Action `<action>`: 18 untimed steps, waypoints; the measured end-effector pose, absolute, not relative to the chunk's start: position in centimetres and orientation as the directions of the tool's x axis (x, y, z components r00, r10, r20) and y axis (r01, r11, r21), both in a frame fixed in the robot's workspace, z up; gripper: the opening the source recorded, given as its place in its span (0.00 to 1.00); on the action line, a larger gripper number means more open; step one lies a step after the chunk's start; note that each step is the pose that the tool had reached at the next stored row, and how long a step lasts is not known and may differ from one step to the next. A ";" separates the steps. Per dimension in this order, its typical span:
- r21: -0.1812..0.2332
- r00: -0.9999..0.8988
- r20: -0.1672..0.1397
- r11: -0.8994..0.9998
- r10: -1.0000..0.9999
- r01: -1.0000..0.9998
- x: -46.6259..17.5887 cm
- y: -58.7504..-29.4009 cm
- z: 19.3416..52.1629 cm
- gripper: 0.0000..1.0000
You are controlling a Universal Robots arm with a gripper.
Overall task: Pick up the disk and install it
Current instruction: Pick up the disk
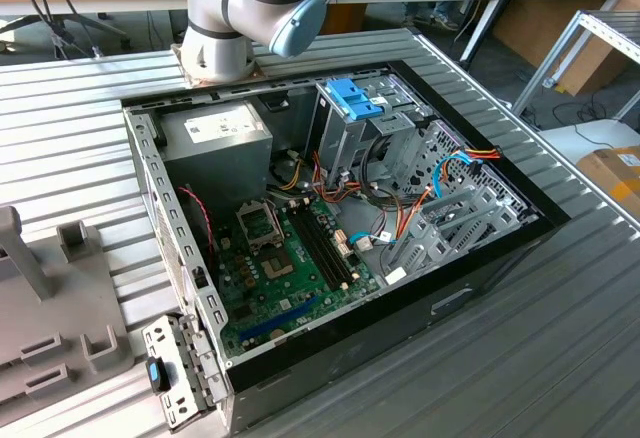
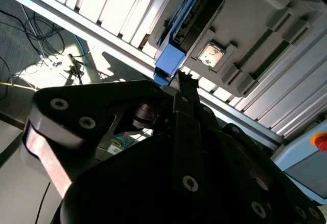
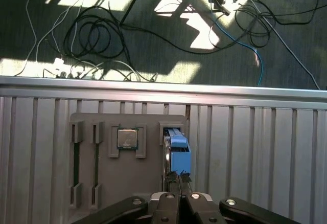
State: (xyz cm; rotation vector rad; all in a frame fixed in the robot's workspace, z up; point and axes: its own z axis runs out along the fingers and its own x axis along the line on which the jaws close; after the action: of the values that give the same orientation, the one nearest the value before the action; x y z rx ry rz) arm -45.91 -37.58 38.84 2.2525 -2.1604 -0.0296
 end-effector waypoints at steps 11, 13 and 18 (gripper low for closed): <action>0.028 0.042 0.000 -0.042 -0.999 -0.999 -45.9 -37.6 38.8 0.42; 0.028 0.042 0.000 -0.042 -0.999 -0.999 -45.9 -37.6 38.8 0.42; 0.027 0.042 -0.017 -0.042 -0.999 -0.999 -45.9 -37.6 38.4 0.42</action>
State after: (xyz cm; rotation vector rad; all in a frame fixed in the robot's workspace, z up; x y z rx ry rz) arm -45.92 -37.57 38.44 2.2616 -2.1690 -0.0488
